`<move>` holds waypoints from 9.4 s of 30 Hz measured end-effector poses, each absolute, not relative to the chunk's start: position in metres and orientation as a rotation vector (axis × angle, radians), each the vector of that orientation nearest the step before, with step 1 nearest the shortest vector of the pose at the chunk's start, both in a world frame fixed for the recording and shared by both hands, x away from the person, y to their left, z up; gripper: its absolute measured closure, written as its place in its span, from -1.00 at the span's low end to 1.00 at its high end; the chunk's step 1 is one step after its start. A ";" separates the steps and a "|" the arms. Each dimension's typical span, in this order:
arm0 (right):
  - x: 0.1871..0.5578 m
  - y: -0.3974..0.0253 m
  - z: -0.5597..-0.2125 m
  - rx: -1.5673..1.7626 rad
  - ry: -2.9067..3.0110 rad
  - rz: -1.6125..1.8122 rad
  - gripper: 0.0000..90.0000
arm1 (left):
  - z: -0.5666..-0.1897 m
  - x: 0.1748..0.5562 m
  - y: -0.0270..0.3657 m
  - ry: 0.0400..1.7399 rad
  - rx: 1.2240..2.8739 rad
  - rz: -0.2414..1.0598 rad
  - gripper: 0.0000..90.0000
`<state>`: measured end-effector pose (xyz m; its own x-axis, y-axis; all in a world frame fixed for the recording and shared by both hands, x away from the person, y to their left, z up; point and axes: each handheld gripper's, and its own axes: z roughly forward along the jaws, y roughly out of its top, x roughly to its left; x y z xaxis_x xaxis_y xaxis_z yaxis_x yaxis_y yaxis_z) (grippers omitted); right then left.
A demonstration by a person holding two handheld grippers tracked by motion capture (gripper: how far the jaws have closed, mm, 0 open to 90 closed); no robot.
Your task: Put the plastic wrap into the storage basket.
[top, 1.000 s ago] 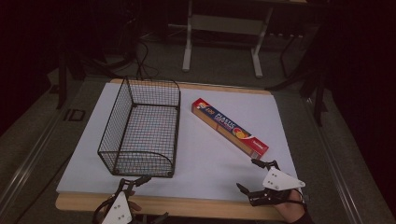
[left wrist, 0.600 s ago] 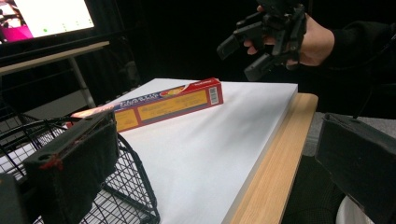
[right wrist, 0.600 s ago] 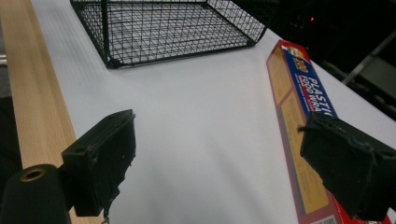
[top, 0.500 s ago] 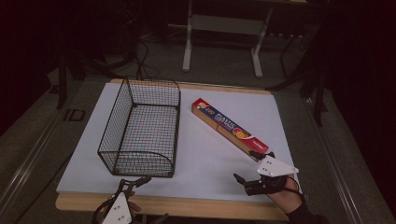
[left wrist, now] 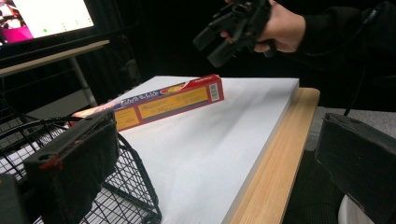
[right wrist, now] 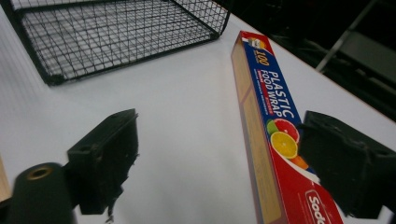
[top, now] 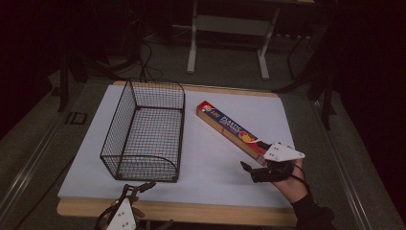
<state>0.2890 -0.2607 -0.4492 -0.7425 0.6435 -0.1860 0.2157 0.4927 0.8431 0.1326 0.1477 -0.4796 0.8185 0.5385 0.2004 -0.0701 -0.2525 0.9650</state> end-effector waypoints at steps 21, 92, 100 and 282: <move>0.354 -0.270 -0.444 0.767 2.278 1.110 -0.72 | -0.480 0.133 0.147 0.359 1.745 0.581 -1.00; 0.474 -0.202 -0.502 1.095 2.835 0.270 -0.10 | -0.482 0.133 0.146 0.318 1.761 0.538 -1.00; 0.465 -0.213 -0.480 1.194 2.737 0.398 -0.09 | -0.482 0.133 0.145 0.317 1.765 0.538 -1.00; 0.390 -0.063 -0.396 0.968 2.481 1.095 -0.69 | -0.484 0.136 0.142 0.324 1.794 0.536 -1.00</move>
<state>0.3905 -0.0631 -0.3955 -0.7435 0.6682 0.0281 0.4711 0.4935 0.7311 0.1358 0.1421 -0.4838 0.8563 0.4801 0.1907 -0.0534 -0.2849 0.9571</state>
